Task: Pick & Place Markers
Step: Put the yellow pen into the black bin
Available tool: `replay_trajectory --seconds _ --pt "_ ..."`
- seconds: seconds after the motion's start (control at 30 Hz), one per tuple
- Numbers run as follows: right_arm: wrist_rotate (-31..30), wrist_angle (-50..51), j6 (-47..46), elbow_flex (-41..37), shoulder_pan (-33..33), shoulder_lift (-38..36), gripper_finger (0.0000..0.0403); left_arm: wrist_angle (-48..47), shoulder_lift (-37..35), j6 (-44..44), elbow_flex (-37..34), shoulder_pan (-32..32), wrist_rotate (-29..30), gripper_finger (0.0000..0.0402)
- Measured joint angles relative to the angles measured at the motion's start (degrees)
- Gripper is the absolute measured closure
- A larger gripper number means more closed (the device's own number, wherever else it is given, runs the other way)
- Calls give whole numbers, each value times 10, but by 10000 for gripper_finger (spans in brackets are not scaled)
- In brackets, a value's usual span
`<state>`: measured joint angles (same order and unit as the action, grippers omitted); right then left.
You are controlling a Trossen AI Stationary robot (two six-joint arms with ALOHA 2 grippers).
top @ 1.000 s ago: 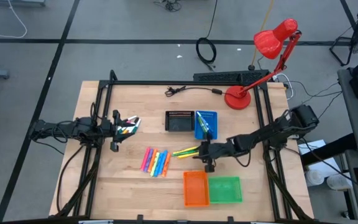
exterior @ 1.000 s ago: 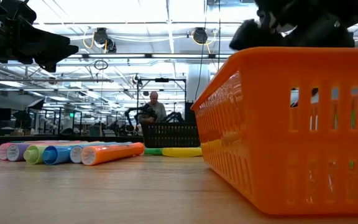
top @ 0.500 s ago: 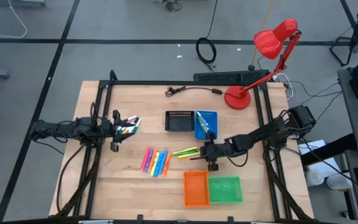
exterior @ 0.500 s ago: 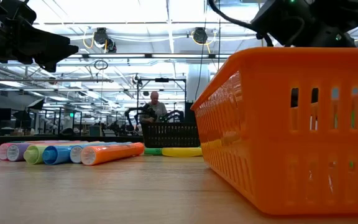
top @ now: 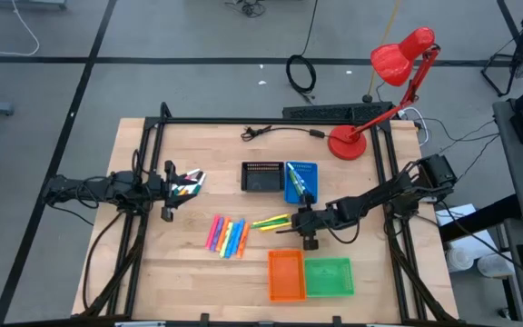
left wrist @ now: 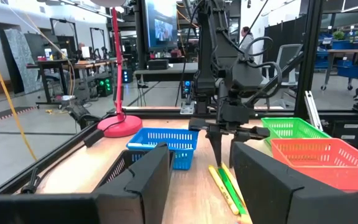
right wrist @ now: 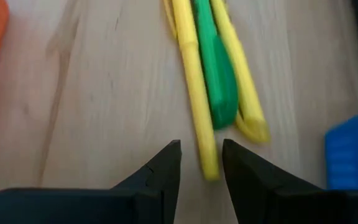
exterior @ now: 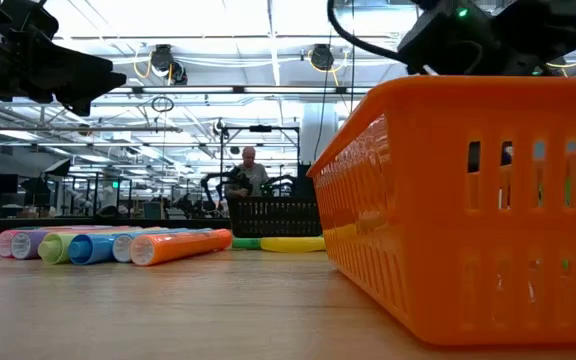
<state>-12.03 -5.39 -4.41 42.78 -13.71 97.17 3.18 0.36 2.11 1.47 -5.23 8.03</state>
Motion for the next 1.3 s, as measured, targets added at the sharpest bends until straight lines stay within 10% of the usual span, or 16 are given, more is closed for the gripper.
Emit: replay_trajectory --seconds 0.7,1.3 --pt "43 -32 36 0 26 24 390 0 0 0 0 0 0 220" --pt "48 -30 17 -3 20 -39 392 0 0 0 0 0 0 220"
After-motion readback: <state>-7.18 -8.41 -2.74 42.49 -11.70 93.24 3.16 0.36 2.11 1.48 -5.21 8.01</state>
